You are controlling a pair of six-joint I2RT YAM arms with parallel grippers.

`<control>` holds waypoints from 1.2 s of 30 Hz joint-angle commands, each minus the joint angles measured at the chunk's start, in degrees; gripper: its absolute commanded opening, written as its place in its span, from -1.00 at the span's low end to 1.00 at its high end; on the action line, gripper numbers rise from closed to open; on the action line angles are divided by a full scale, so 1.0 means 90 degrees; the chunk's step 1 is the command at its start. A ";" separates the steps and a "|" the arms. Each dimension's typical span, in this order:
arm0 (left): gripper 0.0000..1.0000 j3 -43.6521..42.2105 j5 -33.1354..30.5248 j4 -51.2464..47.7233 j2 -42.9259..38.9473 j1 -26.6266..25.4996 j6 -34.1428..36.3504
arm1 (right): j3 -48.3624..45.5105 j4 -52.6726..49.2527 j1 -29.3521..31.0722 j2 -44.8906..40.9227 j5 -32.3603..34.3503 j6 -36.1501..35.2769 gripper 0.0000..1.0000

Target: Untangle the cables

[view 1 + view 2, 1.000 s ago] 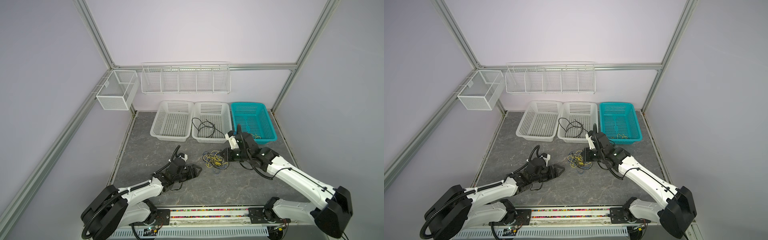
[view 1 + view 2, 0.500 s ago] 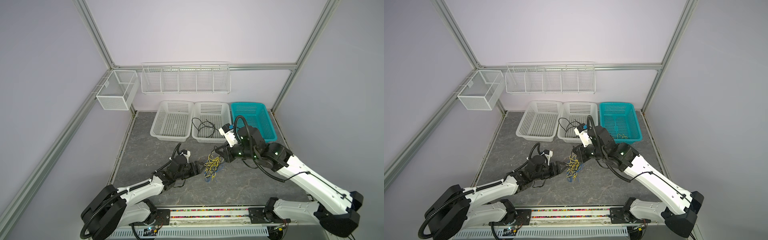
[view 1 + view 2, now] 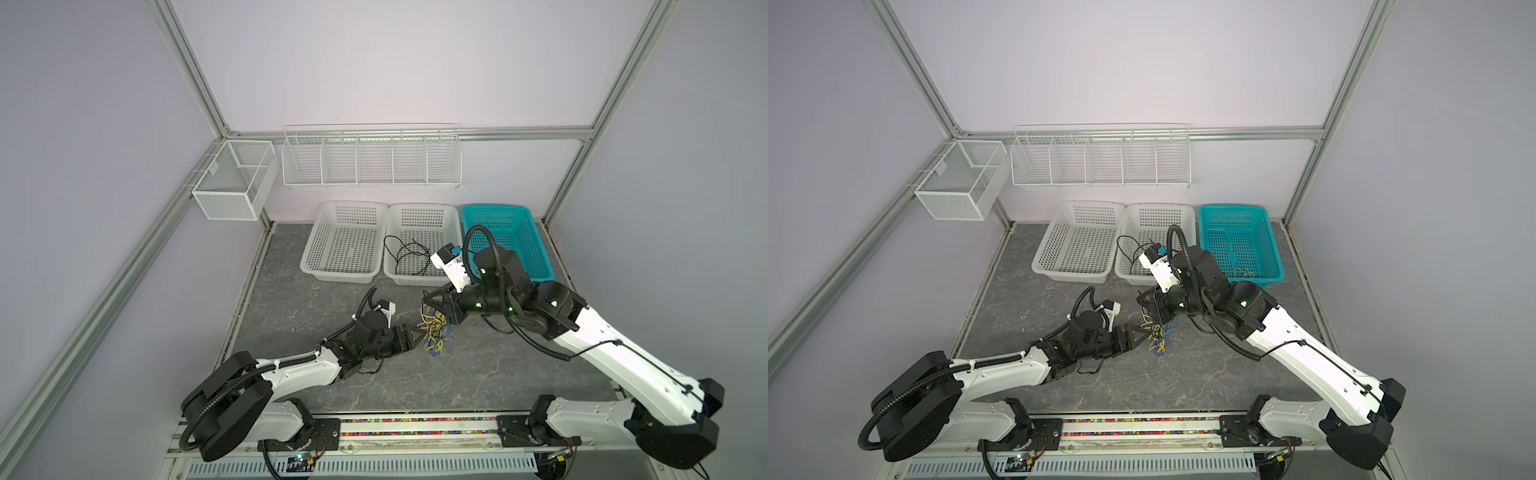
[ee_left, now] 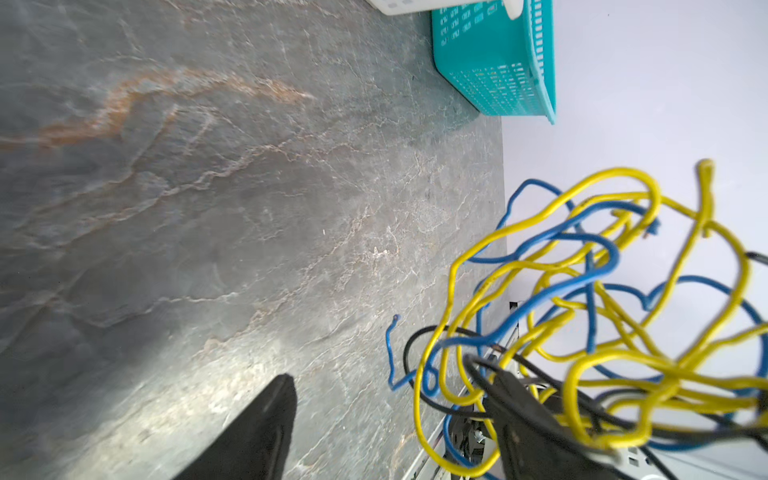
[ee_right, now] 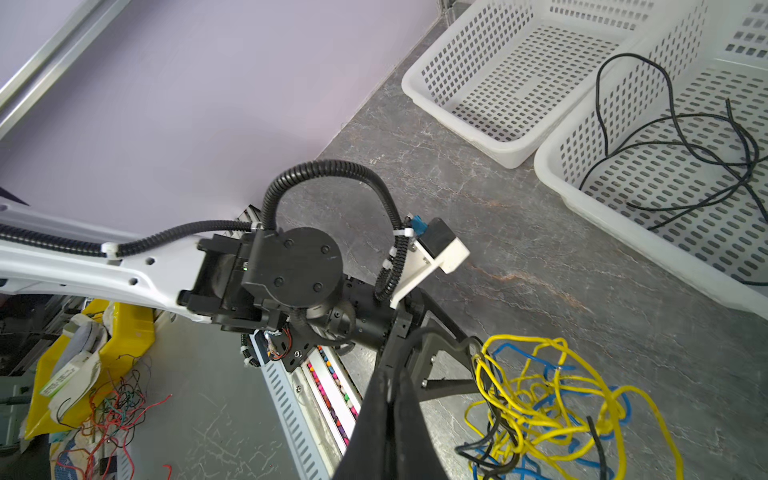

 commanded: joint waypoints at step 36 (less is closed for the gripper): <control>0.12 -0.0289 0.0063 0.0254 0.0057 -0.0036 0.0184 | 0.1897 -0.0172 -0.0037 -0.0582 0.0466 -0.0196 -0.86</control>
